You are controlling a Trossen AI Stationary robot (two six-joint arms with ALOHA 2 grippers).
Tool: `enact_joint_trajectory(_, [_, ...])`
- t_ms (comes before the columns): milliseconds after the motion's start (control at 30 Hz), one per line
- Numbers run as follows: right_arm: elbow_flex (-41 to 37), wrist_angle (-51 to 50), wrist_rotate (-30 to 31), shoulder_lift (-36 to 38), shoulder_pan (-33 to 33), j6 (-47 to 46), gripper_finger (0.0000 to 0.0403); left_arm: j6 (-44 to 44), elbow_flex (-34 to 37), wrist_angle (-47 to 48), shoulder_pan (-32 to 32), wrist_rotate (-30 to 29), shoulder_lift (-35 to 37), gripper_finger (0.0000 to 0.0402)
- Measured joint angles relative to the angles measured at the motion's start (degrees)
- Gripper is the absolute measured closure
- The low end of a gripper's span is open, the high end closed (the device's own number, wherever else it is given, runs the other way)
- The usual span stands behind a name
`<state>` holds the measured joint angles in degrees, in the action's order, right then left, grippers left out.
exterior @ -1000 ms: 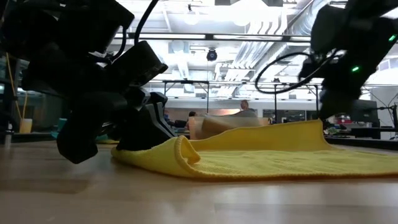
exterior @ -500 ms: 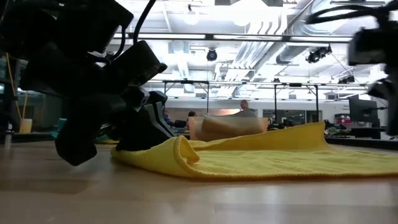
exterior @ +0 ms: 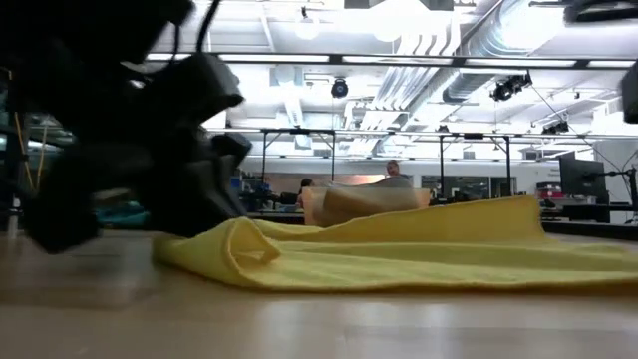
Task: Fold microfiber towels
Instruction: Fold the right yellow microfiber cloth
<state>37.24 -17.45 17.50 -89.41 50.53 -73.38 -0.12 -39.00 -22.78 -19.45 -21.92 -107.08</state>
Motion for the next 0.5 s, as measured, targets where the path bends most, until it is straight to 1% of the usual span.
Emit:
enact_joint_trajectory(100, [2.52, -0.53, -1.13, -0.44, 2.05, -0.27, 0.0403, -2.34, 0.14, 6.78, -1.88, -1.12, 3.28, 0.0401])
enact_joint_trajectory(200, [4.49, -0.24, -0.53, -0.47, 3.53, -0.37, 0.0403, -4.58, 0.21, 10.93, -3.58, -2.09, 5.48, 0.0401])
enact_joint_trajectory(333, [4.75, -0.59, 1.03, -0.46, 4.29, -1.4, 0.0403, -5.68, 0.17, 14.04, -5.74, -2.5, 6.84, 0.0401])
enact_joint_trajectory(500, [4.69, -0.86, 4.64, -0.46, 3.82, 1.03, 0.0403, -5.7, 0.12, 13.92, -7.42, -3.51, 7.65, 0.0401])
